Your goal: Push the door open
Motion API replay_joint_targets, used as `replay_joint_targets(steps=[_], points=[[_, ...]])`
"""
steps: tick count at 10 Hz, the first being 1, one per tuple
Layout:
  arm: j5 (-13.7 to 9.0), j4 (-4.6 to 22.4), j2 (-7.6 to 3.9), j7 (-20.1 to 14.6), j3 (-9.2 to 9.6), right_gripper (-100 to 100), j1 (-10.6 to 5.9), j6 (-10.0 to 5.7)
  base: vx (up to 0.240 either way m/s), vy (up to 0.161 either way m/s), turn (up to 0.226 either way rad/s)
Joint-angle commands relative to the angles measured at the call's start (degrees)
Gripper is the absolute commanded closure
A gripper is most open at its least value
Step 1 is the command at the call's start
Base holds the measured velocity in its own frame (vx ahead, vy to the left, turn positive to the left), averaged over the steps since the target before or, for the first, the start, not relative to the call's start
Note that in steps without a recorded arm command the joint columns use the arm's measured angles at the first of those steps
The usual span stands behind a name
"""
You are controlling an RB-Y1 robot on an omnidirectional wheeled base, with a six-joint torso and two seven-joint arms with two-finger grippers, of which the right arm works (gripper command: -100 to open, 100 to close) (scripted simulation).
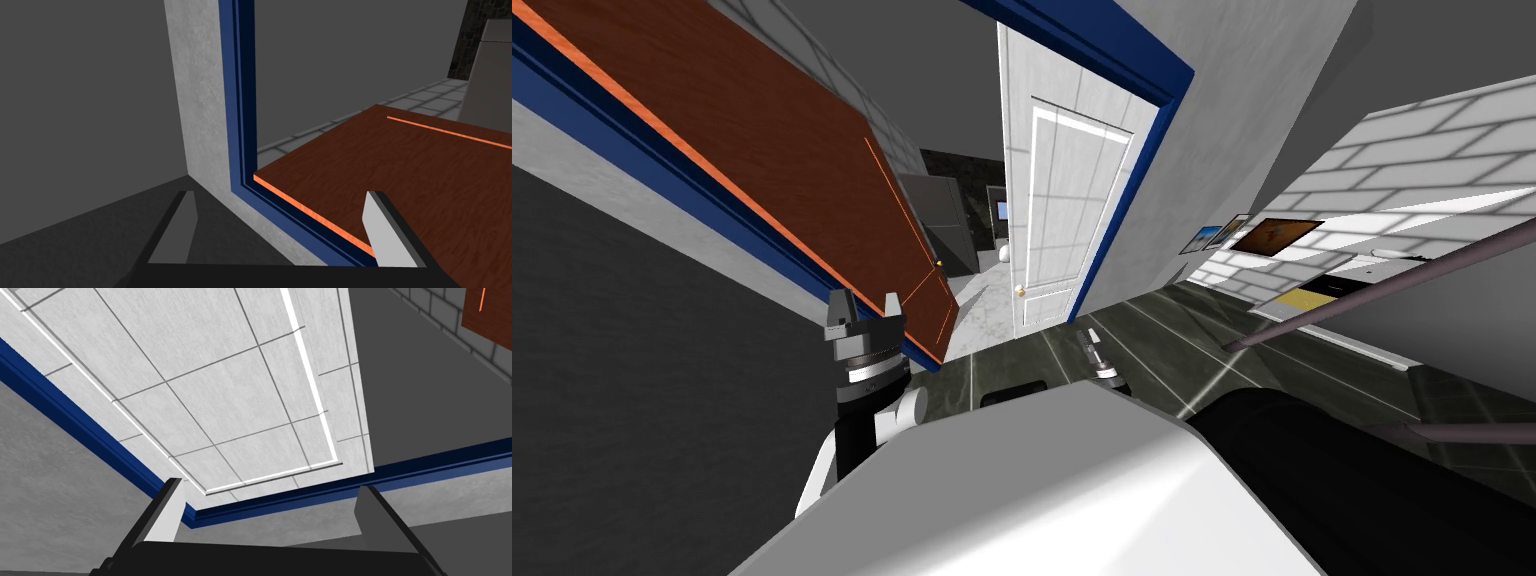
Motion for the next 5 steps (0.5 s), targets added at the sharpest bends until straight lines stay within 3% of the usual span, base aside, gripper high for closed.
replay_joint_targets(steps=[1, 3, 4, 5], points=[[0.81, 1.66, 0.01, 1.38, -0.57, -100, 0.08, -1.29, 0.099, 0.031, 0.017], [1.79, 3.50, 0.12, 2.97, -1.19, -100, 0.33, -2.78, 0.105, 0.026, 0.015], [2.77, 5.35, 0.23, 4.57, -1.81, -100, 0.58, -4.28, 0.128, 0.025, 0.027], [2.77, 5.35, 0.23, 4.57, -1.81, -100, 0.58, -4.28, 0.109, 0.021, 0.010]])
